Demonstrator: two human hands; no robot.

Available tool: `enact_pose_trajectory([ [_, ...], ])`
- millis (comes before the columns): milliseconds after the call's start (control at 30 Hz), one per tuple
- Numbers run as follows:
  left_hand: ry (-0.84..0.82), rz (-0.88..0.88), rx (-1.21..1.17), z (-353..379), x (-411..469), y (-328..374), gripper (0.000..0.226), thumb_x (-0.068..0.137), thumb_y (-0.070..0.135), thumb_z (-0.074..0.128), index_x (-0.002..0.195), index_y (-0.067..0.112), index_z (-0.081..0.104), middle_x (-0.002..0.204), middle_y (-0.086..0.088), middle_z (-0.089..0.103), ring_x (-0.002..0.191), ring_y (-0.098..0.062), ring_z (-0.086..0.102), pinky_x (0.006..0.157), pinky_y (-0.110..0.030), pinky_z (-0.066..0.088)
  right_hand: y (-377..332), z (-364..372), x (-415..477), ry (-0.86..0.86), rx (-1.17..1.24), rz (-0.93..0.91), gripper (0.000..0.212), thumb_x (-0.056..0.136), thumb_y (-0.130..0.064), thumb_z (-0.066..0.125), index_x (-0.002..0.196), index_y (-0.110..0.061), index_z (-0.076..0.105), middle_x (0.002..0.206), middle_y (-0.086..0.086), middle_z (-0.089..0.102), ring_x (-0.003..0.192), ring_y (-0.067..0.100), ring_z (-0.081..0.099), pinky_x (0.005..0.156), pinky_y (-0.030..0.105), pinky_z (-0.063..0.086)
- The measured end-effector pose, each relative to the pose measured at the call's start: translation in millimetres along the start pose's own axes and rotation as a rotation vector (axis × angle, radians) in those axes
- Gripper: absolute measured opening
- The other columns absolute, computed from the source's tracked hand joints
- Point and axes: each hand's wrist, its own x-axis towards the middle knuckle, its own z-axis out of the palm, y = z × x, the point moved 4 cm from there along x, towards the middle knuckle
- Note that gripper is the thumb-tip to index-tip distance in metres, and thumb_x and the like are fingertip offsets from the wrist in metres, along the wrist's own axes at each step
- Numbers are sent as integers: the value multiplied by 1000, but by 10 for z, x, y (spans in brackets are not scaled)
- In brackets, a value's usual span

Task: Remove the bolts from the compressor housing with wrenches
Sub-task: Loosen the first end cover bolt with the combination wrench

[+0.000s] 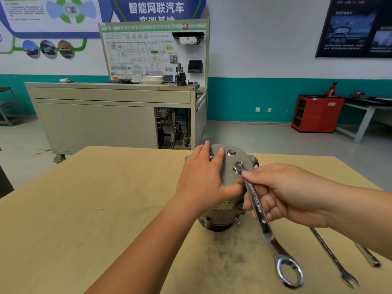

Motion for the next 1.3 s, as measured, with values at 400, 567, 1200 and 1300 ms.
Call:
enact_pose_trajectory([
  [400, -9, 5, 0, 59, 20, -3, 103, 67, 80, 25, 152, 23, 21, 160, -12, 11, 146, -25, 10, 117, -36, 12, -560, -828, 207, 199, -1259, -245, 40, 64, -61, 48, 83, -32, 67, 72, -10, 66, 69, 4, 59, 66, 26, 48],
  [567, -23, 11, 21, 63, 27, 15, 101, 69, 80, 25, 152, 23, 20, 160, -13, 10, 145, -26, 9, 117, -36, 12, -622, -919, 392, 124, -1167, -372, 12, 74, -45, 60, 83, -39, 64, 85, -12, 66, 81, -1, 58, 67, 9, 44],
  [1200, 28, 8, -4, 36, 11, 1, 115, 54, 78, 5, 151, 21, 23, 159, -14, 13, 145, -26, 11, 118, -36, 13, -5, -6, -13, -70, -45, -20, 22, 96, -22, 43, 89, -4, 53, 65, 14, 70, 53, 21, 69, 45, 22, 53],
  [1300, 35, 6, -2, 31, 11, 9, 114, 54, 78, 5, 151, 21, 23, 159, -14, 13, 145, -26, 11, 118, -37, 13, -31, -4, 16, -69, -56, -19, 25, 98, -22, 42, 86, -2, 54, 63, 14, 69, 51, 20, 68, 42, 21, 51],
])
